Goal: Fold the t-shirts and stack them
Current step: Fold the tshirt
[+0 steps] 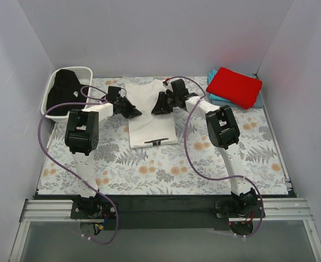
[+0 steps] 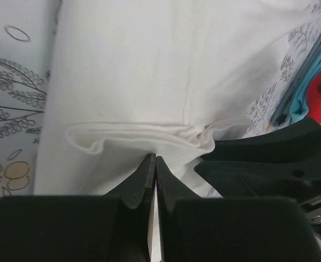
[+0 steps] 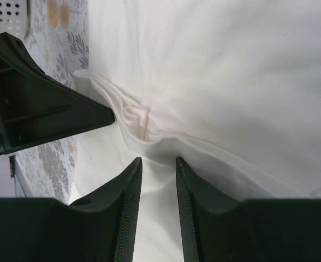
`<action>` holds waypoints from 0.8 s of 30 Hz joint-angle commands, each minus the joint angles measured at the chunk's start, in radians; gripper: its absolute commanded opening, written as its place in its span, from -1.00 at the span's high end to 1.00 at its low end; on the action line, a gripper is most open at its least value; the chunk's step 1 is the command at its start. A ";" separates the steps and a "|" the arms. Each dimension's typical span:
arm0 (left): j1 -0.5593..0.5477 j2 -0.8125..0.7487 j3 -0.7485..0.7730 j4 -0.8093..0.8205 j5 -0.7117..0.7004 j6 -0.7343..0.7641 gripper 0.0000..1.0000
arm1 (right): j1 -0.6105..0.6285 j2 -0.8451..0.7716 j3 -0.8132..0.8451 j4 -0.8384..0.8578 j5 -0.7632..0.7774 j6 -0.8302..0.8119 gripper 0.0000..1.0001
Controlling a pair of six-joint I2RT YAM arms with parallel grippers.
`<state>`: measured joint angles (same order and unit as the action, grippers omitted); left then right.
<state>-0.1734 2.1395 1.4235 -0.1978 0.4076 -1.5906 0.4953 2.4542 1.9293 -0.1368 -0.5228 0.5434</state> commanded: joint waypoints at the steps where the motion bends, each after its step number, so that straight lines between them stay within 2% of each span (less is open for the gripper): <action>1: 0.018 0.000 0.023 0.004 0.005 -0.005 1.00 | -0.034 0.020 0.043 0.045 -0.038 0.073 0.24; 9: 0.026 0.019 -0.003 -0.026 -0.047 -0.025 1.00 | -0.057 -0.017 -0.058 0.072 -0.057 0.127 0.24; 17: 0.022 -0.038 -0.165 -0.048 -0.116 -0.074 1.00 | -0.034 -0.136 -0.260 0.085 0.102 0.037 0.19; 24: -0.009 -0.133 -0.297 -0.054 -0.161 -0.075 1.00 | 0.014 -0.256 -0.450 0.106 0.193 0.030 0.19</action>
<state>-0.1627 2.0476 1.2209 -0.1108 0.3504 -1.6913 0.4843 2.2524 1.5608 0.0322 -0.4152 0.6113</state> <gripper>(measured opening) 0.006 0.403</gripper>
